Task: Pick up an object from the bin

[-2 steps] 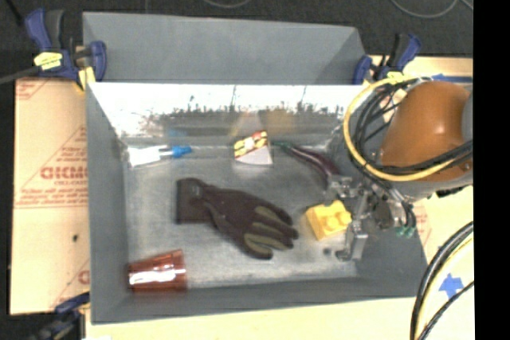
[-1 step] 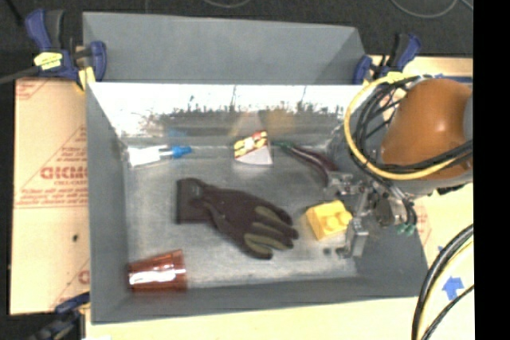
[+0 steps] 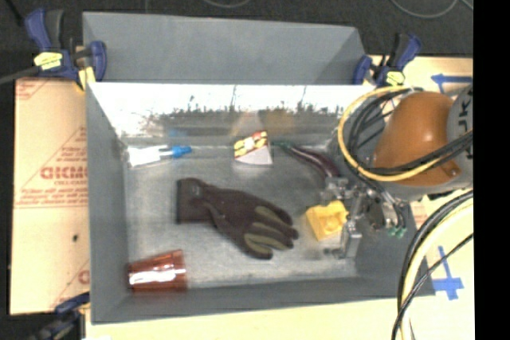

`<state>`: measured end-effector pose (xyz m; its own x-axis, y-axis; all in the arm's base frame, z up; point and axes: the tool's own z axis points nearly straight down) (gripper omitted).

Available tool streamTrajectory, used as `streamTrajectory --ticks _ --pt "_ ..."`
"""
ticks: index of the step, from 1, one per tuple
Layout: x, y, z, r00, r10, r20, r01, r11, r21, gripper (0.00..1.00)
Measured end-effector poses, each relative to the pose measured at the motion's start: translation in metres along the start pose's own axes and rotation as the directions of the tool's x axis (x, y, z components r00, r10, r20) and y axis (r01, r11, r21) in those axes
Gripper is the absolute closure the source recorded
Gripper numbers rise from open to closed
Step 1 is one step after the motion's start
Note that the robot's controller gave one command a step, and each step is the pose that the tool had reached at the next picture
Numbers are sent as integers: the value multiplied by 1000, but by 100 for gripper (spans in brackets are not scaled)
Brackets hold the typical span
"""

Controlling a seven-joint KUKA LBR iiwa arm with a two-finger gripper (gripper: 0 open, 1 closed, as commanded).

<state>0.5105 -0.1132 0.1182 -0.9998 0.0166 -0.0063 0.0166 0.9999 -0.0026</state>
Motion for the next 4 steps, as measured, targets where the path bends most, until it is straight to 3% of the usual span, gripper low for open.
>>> streamTrajectory --ticks 1,2,3,4 --pt "-12 -28 30 986 167 2 -167 986 0 100" --pt "-12 -28 30 986 166 2 -166 986 0 100" --pt "-5 -37 -61 986 169 5 -169 986 1 100" --pt "-5 -37 -61 986 168 5 -168 986 1 100"
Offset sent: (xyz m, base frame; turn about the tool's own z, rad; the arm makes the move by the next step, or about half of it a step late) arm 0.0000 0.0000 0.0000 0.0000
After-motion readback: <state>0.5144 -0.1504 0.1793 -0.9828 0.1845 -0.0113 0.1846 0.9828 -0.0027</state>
